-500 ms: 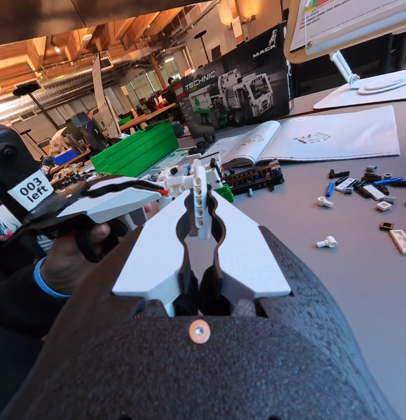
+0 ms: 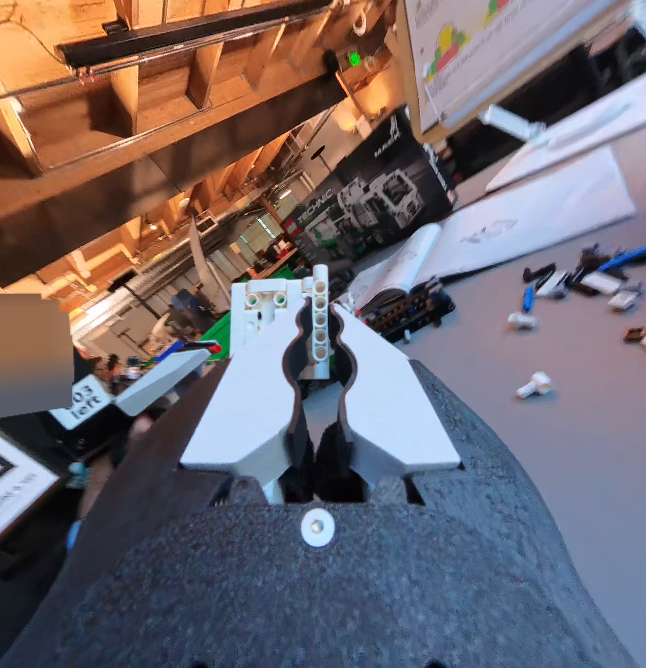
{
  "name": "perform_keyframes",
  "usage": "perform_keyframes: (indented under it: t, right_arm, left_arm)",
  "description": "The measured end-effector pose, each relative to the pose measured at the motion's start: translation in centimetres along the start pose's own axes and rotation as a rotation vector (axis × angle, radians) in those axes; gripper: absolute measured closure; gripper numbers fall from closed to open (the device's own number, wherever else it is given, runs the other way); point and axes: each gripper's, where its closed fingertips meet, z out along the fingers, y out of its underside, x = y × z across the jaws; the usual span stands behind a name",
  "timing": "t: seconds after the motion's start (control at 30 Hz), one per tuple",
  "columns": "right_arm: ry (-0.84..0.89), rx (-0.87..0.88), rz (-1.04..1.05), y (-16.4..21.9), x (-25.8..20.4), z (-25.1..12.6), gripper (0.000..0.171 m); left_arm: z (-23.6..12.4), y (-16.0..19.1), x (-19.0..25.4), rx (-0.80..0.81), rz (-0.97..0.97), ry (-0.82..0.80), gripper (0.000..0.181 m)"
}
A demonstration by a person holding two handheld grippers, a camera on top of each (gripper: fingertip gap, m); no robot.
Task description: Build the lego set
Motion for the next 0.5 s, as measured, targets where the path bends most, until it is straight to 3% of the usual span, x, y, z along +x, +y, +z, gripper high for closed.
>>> perform_keyframes:
  t: [0.03,0.2,0.43,0.5]
  right_arm:
    - [0.009,0.012,-0.063,-0.3,-0.2,0.0,0.165]
    - [0.029,-0.149,-0.252,0.6,-0.9,0.3,0.164]
    - [0.166,-0.898,-0.577,7.1,2.9,-4.0,0.164]
    - [0.223,-0.955,-0.648,7.4,3.8,-4.6,0.164]
  left_arm:
    - [0.0,-0.1,0.0,0.006,-0.005,0.002,0.178]
    - [-0.4,0.1,0.0,-0.015,0.006,0.016,0.178]
    - [-2.7,1.1,-1.9,-0.101,0.17,-0.055,0.178]
    - [-3.0,1.6,-2.1,-0.132,0.196,-0.055,0.177]
